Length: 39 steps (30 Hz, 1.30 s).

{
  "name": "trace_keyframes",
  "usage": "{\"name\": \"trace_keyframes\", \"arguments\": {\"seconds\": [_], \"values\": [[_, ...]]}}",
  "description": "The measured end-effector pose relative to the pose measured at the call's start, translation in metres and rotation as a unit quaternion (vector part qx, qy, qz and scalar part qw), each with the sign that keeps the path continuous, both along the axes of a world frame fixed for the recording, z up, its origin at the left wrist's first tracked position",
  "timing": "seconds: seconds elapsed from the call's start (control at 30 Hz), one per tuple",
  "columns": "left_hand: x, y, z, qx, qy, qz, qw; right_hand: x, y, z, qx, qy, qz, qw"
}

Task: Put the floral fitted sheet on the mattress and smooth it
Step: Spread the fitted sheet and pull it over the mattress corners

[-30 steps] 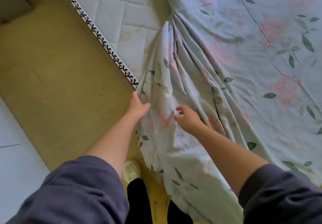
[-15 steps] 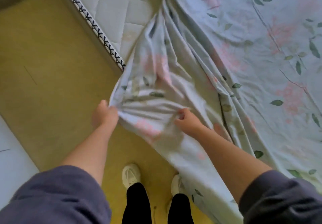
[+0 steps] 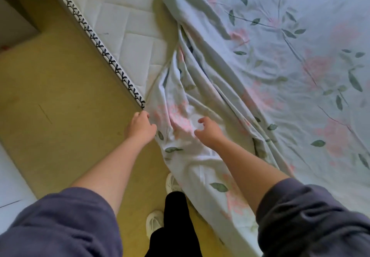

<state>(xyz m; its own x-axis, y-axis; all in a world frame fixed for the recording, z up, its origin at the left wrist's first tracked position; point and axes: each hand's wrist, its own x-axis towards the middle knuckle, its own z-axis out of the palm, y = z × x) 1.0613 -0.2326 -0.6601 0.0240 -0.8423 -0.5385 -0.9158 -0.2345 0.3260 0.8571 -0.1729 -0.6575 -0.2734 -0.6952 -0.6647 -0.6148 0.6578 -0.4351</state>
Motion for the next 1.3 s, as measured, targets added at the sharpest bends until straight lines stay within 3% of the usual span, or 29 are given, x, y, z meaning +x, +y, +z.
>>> {"name": "trace_keyframes", "arguments": {"seconds": [0.1,0.17,0.27,0.37,0.43,0.53,0.7,0.87,1.03,1.1,1.17,1.3], "values": [[-0.007,-0.027,-0.006,-0.007,0.004,-0.018,1.000,-0.004,-0.023,-0.004,0.004,-0.014,0.024,1.000],[-0.014,-0.043,-0.012,0.030,0.060,-0.014,0.998,-0.010,-0.028,-0.005,0.021,-0.029,0.034,0.999],[-0.030,-0.053,-0.015,0.087,0.155,0.067,0.982,-0.020,-0.032,-0.005,0.022,-0.043,0.035,0.998],[-0.048,-0.056,-0.013,0.174,0.234,0.153,0.944,-0.031,-0.037,-0.002,0.009,-0.059,0.012,0.998],[-0.055,-0.054,-0.011,0.170,0.189,0.151,0.955,-0.035,-0.040,-0.001,0.014,-0.069,0.006,0.998],[-0.055,-0.061,-0.012,0.038,0.022,0.092,0.995,-0.040,-0.049,0.001,0.010,-0.074,0.004,0.997],[-0.058,-0.074,-0.022,0.047,0.086,0.081,0.992,-0.042,-0.057,-0.008,-0.005,-0.062,0.004,0.998],[-0.078,-0.076,-0.013,0.143,0.245,0.145,0.948,-0.042,-0.055,-0.013,-0.018,-0.078,-0.041,0.996],[-0.082,-0.086,0.002,0.165,0.329,0.225,0.902,-0.037,-0.068,-0.007,-0.036,-0.093,-0.089,0.991],[-0.066,-0.093,0.002,0.128,0.348,0.280,0.885,-0.033,-0.075,-0.004,-0.006,-0.086,-0.072,0.994],[-0.031,-0.098,0.002,0.048,0.311,0.345,0.884,-0.030,-0.080,-0.001,0.037,-0.073,-0.058,0.995],[0.057,-0.100,0.000,-0.020,0.095,0.358,0.929,-0.014,-0.091,0.007,0.051,-0.047,-0.077,0.995]]}}
